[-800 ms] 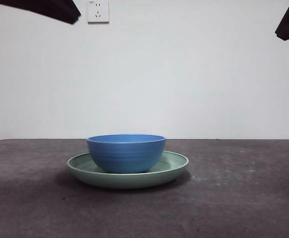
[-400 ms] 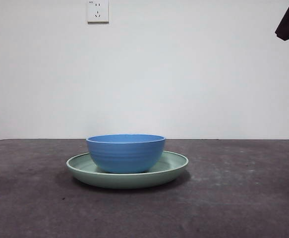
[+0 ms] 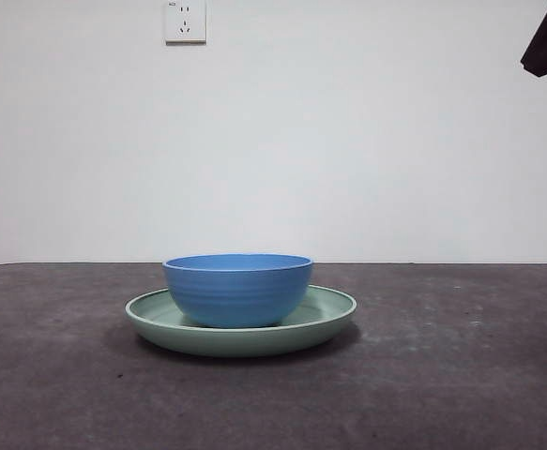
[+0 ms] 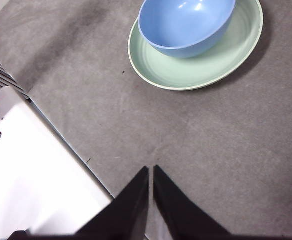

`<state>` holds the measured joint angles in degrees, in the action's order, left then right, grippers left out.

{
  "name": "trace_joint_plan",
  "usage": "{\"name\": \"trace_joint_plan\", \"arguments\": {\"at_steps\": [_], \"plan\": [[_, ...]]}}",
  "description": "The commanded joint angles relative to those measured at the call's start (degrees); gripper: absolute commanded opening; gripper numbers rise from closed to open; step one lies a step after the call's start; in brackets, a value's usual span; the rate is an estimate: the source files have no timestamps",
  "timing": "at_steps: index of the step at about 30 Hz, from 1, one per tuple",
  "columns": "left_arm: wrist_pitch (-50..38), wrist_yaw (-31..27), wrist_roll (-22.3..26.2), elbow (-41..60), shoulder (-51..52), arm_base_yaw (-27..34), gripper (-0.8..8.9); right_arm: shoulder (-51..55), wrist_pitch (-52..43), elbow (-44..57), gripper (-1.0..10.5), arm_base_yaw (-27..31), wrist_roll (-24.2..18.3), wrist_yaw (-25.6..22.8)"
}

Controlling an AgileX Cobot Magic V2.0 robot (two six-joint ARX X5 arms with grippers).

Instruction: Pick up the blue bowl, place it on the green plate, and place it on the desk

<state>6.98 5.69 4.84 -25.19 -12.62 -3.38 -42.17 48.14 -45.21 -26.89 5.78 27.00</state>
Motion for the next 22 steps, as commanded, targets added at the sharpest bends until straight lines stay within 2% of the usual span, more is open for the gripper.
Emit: {"name": "trace_joint_plan", "arguments": {"at_steps": [1, 11, 22], "plan": [[-1.2, -0.2, 0.0, 4.1, 3.1, 0.8, 0.14, -0.4, -0.5, -0.5, 0.1, -0.3, -0.5, 0.0], [-1.3, -2.6, -1.5, 17.4, 11.5, 1.2, 0.14, -0.4, -0.5, -0.5, 0.1, -0.3, -0.5, 0.0], [-0.6, -2.7, -1.5, 23.4, 12.5, 1.2, 0.14, -0.4, -0.5, -0.5, 0.1, -0.3, -0.5, 0.0]]}}
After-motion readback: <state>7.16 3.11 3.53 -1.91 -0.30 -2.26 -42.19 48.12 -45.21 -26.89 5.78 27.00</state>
